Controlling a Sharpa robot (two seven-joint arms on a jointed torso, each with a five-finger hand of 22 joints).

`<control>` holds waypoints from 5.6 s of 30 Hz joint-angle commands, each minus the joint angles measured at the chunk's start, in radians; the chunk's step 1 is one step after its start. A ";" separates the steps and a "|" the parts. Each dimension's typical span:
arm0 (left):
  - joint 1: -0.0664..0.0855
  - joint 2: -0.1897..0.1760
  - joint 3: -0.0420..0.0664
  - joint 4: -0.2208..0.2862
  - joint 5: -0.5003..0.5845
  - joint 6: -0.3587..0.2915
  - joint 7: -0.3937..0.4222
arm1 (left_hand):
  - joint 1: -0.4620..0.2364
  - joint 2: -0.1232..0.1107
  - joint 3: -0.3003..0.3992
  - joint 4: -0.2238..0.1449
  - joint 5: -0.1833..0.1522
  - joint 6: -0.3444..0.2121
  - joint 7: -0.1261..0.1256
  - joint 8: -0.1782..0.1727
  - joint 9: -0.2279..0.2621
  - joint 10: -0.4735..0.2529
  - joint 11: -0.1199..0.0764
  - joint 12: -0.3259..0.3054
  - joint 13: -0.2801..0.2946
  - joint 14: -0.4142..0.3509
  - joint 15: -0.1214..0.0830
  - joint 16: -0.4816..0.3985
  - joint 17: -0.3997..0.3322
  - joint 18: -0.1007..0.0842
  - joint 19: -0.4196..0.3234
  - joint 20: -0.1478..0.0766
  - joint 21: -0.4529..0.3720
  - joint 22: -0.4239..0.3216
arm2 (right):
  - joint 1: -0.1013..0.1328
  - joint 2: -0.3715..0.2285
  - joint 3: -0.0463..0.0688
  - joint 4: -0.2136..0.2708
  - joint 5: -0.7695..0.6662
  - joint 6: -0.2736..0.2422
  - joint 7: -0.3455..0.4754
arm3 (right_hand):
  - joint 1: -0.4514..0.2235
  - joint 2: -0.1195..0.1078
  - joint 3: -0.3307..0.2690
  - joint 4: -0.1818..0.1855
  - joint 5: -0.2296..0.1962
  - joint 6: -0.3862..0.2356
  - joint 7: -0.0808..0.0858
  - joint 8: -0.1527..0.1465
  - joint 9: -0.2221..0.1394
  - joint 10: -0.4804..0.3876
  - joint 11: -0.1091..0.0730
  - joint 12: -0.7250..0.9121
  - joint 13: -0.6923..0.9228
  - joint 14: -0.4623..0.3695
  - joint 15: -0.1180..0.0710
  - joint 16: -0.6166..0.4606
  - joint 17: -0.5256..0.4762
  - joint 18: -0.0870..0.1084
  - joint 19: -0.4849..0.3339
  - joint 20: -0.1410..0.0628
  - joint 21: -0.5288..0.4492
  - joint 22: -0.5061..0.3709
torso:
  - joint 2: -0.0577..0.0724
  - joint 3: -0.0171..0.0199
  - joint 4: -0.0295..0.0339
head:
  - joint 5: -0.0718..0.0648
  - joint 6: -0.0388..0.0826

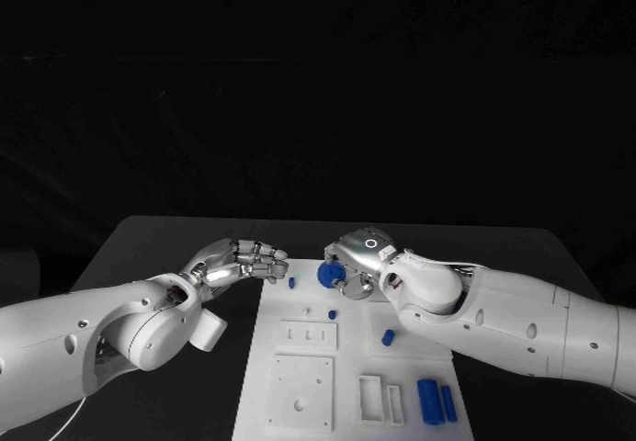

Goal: Assemble the parts on the task board

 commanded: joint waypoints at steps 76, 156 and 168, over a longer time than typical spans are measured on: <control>0.003 0.008 0.001 0.004 0.004 -0.007 0.006 | 0.002 0.011 0.001 -0.012 0.003 0.007 0.002 0.000 -0.003 0.008 0.004 -0.007 -0.002 0.008 0.000 0.003 -0.004 0.009 0.009 -0.001 -0.009 -0.002 | -0.036 0.062 -0.030 -0.084 0.027 0.019 0.007 | -0.021 -0.009 -0.047 -0.036 -0.011 -0.020 0.039 -0.057 -0.019 -0.009 0.025 -0.012 -0.003 -0.004 0.015 -0.020 0.002 0.042 -0.006 0.004 -0.014 0.007 | -0.001 0.0035 -0.0038 | 0.021 -0.028; 0.003 0.002 0.001 -0.029 0.024 -0.015 0.031 | -0.003 0.025 -0.006 -0.036 0.010 0.026 0.016 -0.001 -0.008 0.068 -0.008 0.006 0.002 0.054 -0.014 0.024 -0.002 0.007 0.038 -0.015 -0.006 0.000 | -0.100 -0.305 0.046 -0.155 0.693 0.061 0.455 | -0.007 0.068 -0.275 -0.185 0.274 -0.074 0.059 -0.064 -0.003 -0.041 0.045 0.003 -0.004 -0.011 0.032 -0.040 0.025 0.042 -0.019 0.006 -0.044 0.036 | -0.015 0.0143 -0.0303 | -0.047 -0.019; 0.003 0.003 0.000 -0.031 0.024 -0.015 0.029 | -0.003 0.025 -0.006 -0.037 0.010 0.026 0.016 -0.002 -0.008 0.068 -0.008 0.005 0.002 0.053 -0.014 0.023 -0.002 0.007 0.037 -0.015 -0.007 0.000 | -0.118 -0.280 0.046 -0.180 0.690 0.069 0.457 | -0.005 0.076 -0.283 -0.196 0.283 -0.073 0.060 -0.064 -0.003 -0.043 0.045 0.003 -0.005 -0.012 0.033 -0.042 0.025 0.042 -0.020 0.008 -0.046 0.038 | -0.017 0.0122 -0.0286 | -0.044 -0.023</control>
